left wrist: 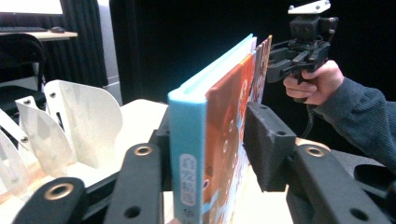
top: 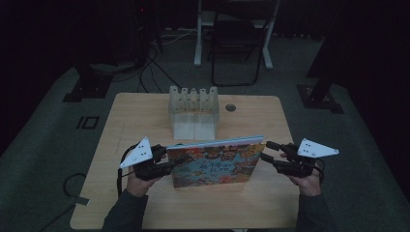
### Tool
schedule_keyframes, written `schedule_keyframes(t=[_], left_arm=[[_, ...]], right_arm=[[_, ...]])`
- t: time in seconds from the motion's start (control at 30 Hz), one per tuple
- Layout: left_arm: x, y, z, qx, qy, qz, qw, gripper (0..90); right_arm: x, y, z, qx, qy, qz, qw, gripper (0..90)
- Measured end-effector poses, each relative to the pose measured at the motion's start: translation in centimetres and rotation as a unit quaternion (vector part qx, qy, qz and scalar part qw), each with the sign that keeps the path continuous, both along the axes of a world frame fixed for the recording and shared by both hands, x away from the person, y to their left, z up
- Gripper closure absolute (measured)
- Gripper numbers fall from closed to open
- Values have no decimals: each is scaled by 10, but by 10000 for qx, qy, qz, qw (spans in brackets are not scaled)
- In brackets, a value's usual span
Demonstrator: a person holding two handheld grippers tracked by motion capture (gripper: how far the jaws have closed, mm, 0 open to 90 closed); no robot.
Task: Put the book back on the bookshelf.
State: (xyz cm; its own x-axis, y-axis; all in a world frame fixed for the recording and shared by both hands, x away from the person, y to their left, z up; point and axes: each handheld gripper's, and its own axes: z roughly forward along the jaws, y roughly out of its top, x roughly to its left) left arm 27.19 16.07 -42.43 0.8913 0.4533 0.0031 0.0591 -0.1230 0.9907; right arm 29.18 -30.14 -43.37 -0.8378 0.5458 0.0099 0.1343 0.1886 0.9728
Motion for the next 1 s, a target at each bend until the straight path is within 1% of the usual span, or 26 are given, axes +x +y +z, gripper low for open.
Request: schedule_keyframes(t=[0.07, 0.13, 0.23, 0.33, 0.37, 0.4, 0.47, 0.53, 0.63, 0.67, 0.7, 0.73, 0.9, 1.0], left_arm=[[-1, -1, 0, 39, -32, 21, 10000, 624], [-1, -1, 0, 0, -31, 23, 10000, 610], [0, -3, -1, -4, -16, 18, 10000, 589], [-1, -7, -3, 172, -59, 42, 9998, 583], [-1, -9, -3, 192, -62, 46, 9998, 576], [-1, -9, -4, 176, -72, 62, 9998, 571], [-1, -9, -4, 95, -29, 91, 9999, 555], [0, -9, -4, 67, -26, 44, 10000, 532], [0, -10, -4, 82, -56, 64, 9999, 491], [0, -10, -4, 82, -56, 64, 9999, 491], [1, -10, -5, 62, -50, 105, 9999, 464], [2, -10, -5, 37, -46, 102, 9999, 458], [3, -10, -6, 57, -78, 92, 9999, 486], [3, -10, -6, 82, -101, 86, 9999, 520]], right_arm=[[0, -2, -2, -5, 25, -27, 10000, 461], [0, -4, -4, 6, 49, -56, 10000, 461], [0, -6, -7, -52, 94, -159, 9998, 462], [1, -7, -10, -59, 129, -234, 9996, 443], [1, -7, -11, -43, 155, -252, 9996, 442], [2, -7, -12, -37, 161, -246, 9996, 442], [2, -8, -14, -37, 197, -264, 9994, 439], [3, -8, -16, -29, 227, -262, 9994, 437], [3, -8, -18, -32, 257, -262, 9993, 436], [3, -8, -19, -33, 272, -263, 9993, 436], [4, -8, -21, -38, 297, -252, 9992, 436], [4, -8, -22, -39, 313, -249, 9992, 436], [6, -8, -25, -35, 356, -238, 9991, 435], [6, -8, -26, -41, 380, -238, 9990, 435]])
